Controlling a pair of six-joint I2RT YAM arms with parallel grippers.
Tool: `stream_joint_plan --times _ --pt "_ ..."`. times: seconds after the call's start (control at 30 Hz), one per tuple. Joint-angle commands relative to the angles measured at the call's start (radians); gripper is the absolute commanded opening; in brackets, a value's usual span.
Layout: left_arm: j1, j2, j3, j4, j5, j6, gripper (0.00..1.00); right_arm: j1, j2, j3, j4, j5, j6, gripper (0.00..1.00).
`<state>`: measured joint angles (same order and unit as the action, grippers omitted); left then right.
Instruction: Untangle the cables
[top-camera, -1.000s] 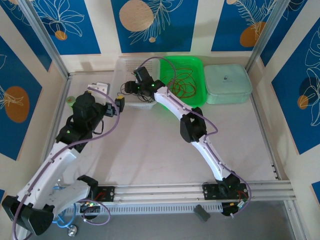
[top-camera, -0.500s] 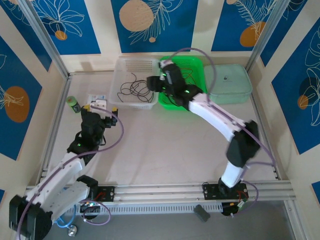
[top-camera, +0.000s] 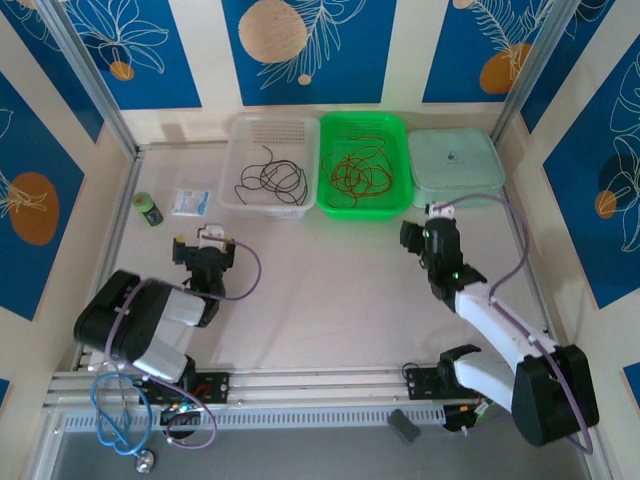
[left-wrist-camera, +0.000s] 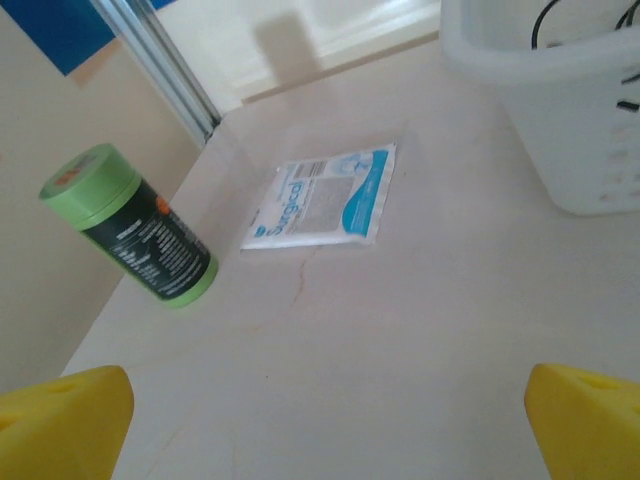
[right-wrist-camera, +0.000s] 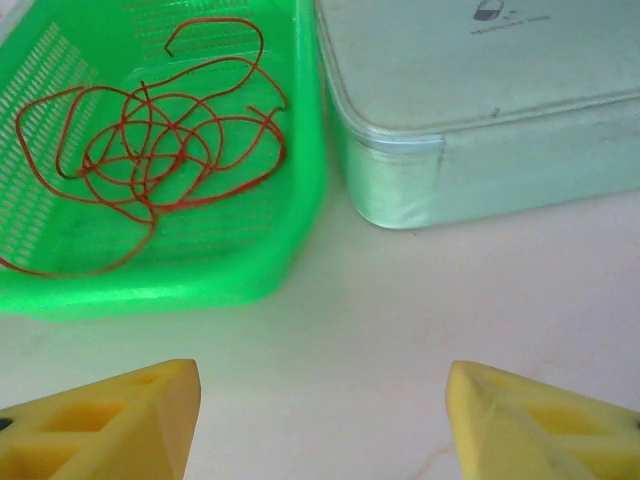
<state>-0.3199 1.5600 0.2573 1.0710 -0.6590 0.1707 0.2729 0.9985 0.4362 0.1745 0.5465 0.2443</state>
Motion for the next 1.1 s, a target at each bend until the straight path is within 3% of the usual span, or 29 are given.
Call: stream_joint_plan --times 0.0,0.1,0.17,0.2,0.23,0.27,0.4,0.47,0.53,0.57,0.67,0.77,1.07 --pt "0.053 -0.038 0.023 0.077 0.1 -0.036 1.0 -0.051 -0.075 -0.149 0.343 -0.03 -0.176 0.72" --pt "0.177 -0.069 0.039 -0.032 0.309 -0.137 1.0 -0.181 -0.043 -0.187 0.354 -0.135 -0.086 0.71" --pt "0.267 -0.028 0.041 -0.042 0.486 -0.195 1.0 -0.25 0.048 -0.226 0.47 -0.186 -0.044 0.71" --pt "0.285 0.031 0.031 0.073 0.541 -0.192 1.0 -0.268 0.1 -0.237 0.534 -0.202 -0.036 0.7" --pt "0.289 0.015 0.031 0.06 0.616 -0.173 1.0 -0.273 0.141 -0.233 0.587 -0.191 -0.028 0.69" --pt "0.29 -0.018 0.063 -0.063 0.641 -0.168 1.0 -0.283 0.169 -0.223 0.609 -0.231 -0.034 0.69" --pt "0.292 0.003 0.107 -0.116 0.673 -0.16 1.0 -0.304 0.412 -0.19 0.839 -0.386 -0.064 0.67" --pt "0.292 0.001 0.102 -0.109 0.673 -0.158 1.0 -0.294 0.566 -0.139 0.953 -0.518 -0.122 0.6" --pt "0.291 0.003 0.102 -0.099 0.672 -0.155 1.0 -0.273 0.492 -0.029 0.617 -0.599 -0.204 0.61" --pt "0.291 0.002 0.102 -0.105 0.672 -0.154 1.0 -0.288 0.522 -0.026 0.65 -0.613 -0.173 0.69" --pt "0.29 0.005 0.105 -0.103 0.673 -0.151 1.0 -0.313 0.526 -0.016 0.637 -0.581 -0.136 1.0" --pt "0.289 0.005 0.121 -0.137 0.727 -0.129 1.0 -0.294 0.524 -0.012 0.622 -0.542 -0.143 0.99" --pt "0.289 0.008 0.125 -0.143 0.732 -0.132 1.0 -0.293 0.522 -0.016 0.623 -0.54 -0.143 0.99"
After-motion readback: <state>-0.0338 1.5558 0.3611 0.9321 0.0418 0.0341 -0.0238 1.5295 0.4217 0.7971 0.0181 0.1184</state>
